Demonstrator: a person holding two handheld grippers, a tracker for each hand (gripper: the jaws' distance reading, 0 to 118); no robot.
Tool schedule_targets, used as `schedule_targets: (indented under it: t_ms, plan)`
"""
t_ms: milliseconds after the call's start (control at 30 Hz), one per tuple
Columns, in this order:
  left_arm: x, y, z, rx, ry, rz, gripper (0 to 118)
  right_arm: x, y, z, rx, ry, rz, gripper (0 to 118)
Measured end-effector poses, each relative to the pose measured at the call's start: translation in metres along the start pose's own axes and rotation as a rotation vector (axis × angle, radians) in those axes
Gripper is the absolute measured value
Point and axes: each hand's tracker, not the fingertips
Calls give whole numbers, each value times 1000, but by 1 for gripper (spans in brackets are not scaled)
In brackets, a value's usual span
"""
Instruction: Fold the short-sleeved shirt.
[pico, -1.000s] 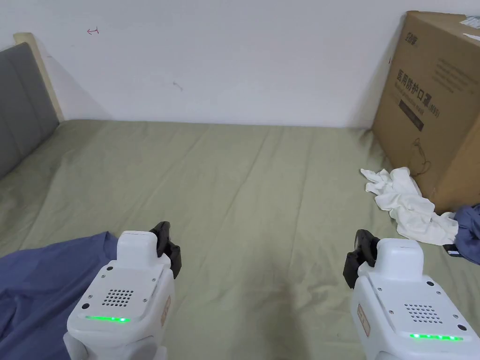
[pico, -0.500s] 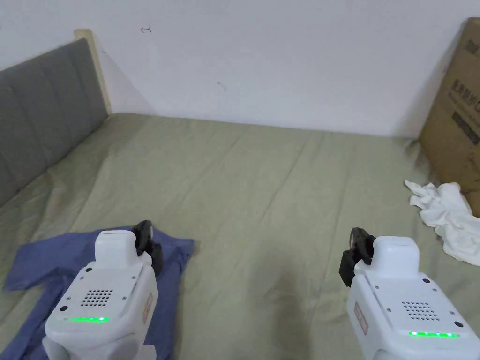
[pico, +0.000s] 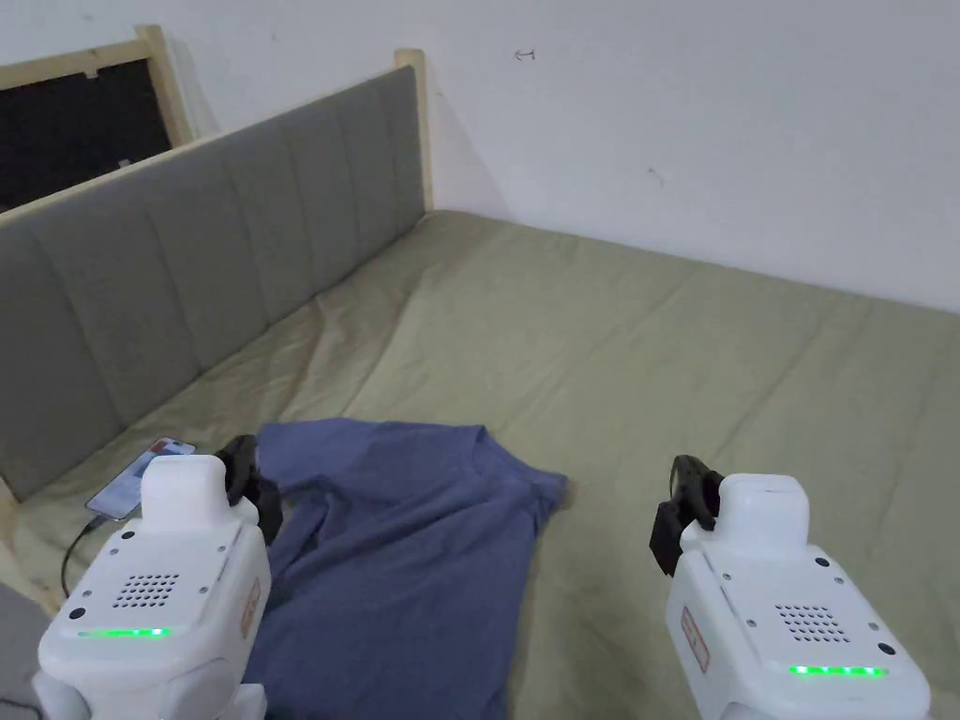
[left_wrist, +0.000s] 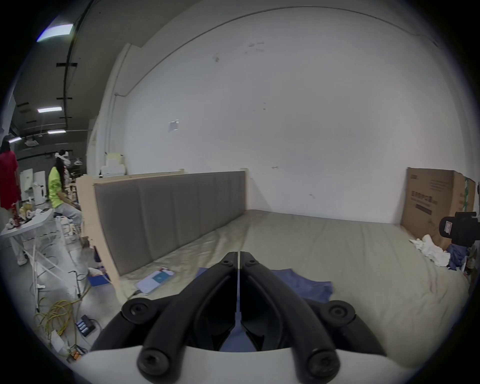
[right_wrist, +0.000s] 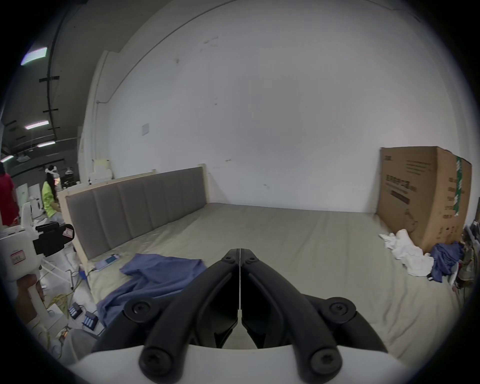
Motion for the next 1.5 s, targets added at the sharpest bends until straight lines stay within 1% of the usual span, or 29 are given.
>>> schedule_targets:
  t_ms: [133, 233, 400, 600, 700, 867, 933, 1067, 1133, 1167, 1233, 1267, 1300, 1333, 1367, 1400, 1500]
  plan:
    - [-25, -6, 6, -26, 42, -4, 5, -22, -6, -9, -15, 55, 5, 3]
    - [-35, -9, 8, -39, 62, -2, 5, -33, -8, -12, -23, 75, 13, 3]
    - [-42, -12, 6, -56, 67, 3, 5, -39, -8, -17, -29, 96, 5, 3]
    - [-33, -13, -18, -121, 7, 5, 5, -29, -6, -22, -30, 81, 11, 3]
    - [-26, -16, -39, -192, -67, 39, 5, -21, -7, -24, -33, 59, 7, 3]
    - [-6, -24, -85, -347, -133, 27, 5, -7, -9, -29, -43, 22, -5, 3]
    - [3, -30, -103, -372, -151, 29, 5, -1, -11, -30, -49, 8, -5, 3]
    - [23, -46, -146, -516, -214, 12, 5, 12, -15, -34, -67, -28, 1, 3]
    - [34, -54, -167, -619, -234, 6, 8, 18, -18, -37, -80, -45, -1, 3]
    - [39, -58, -175, -657, -237, 7, 25, 21, -19, -38, -86, -53, -1, 3]
    - [49, -67, -192, -752, -250, 3, 72, 27, -21, -40, -96, -69, 1, 3]
    - [53, -72, -198, -781, -250, -4, 80, 30, -22, -41, -99, -75, 1, 3]
    - [57, -76, -203, -774, -247, -5, 81, 32, -23, -42, -104, -81, 1, 3]
    - [61, -80, -207, -786, -239, -10, 88, 35, -24, -42, -110, -86, 1, 3]
    - [63, -83, -212, -804, -231, -15, 107, 38, -25, -43, -114, -91, 1, 3]
    - [65, -87, -215, -815, -230, -17, 118, 40, -26, -43, -118, -96, 1, 3]
    - [71, -96, -219, -809, -217, -37, 118, 47, -29, -43, -128, -109, 1, 3]
